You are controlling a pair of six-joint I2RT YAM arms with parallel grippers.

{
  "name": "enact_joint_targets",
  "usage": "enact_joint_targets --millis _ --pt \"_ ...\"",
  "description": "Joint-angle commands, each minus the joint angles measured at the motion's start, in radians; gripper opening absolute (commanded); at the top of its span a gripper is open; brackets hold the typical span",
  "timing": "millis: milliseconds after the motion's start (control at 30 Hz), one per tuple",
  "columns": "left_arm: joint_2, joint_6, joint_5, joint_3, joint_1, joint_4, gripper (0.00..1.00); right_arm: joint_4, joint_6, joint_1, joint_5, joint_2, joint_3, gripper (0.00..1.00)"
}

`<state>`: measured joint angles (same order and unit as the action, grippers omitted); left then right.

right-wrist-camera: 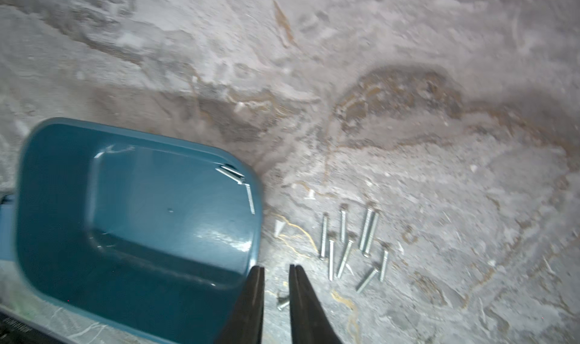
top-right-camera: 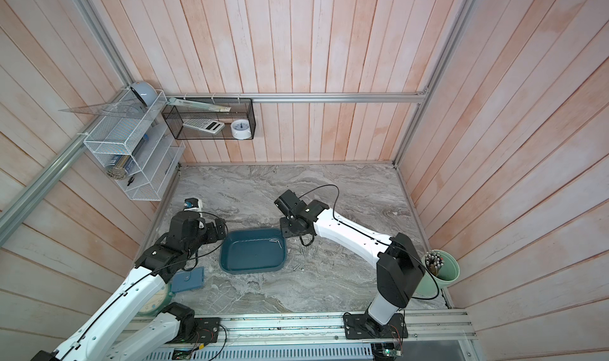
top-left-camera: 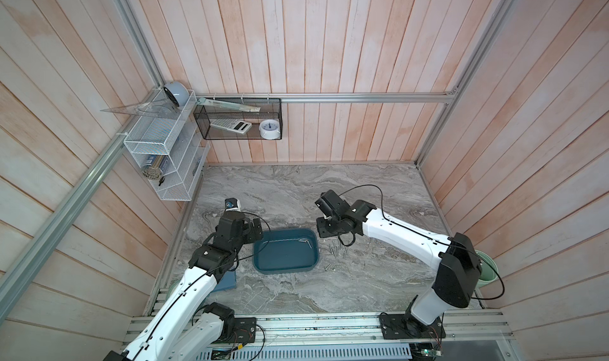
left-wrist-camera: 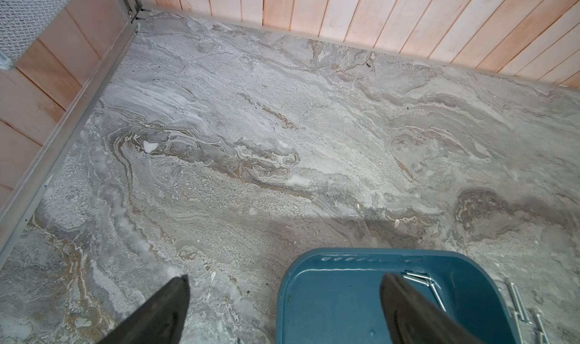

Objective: Take out the screws from the storage box
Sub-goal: Pick up the screw from the storage box.

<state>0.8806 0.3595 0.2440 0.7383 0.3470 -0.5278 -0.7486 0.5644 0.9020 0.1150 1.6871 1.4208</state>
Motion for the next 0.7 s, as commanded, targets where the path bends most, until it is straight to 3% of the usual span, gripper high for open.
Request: enact_joint_targets --millis 0,200,667 --pt "-0.010 -0.001 0.012 0.019 -0.003 0.000 1.00 -0.088 -0.077 0.080 0.051 0.118 0.109 0.23" --pt "-0.015 0.000 0.016 0.018 -0.004 0.000 1.00 -0.209 -0.141 0.123 0.069 0.328 0.301 0.22" --pt "-0.023 0.000 0.020 0.016 -0.004 -0.001 1.00 -0.212 -0.179 0.082 0.075 0.494 0.358 0.26"
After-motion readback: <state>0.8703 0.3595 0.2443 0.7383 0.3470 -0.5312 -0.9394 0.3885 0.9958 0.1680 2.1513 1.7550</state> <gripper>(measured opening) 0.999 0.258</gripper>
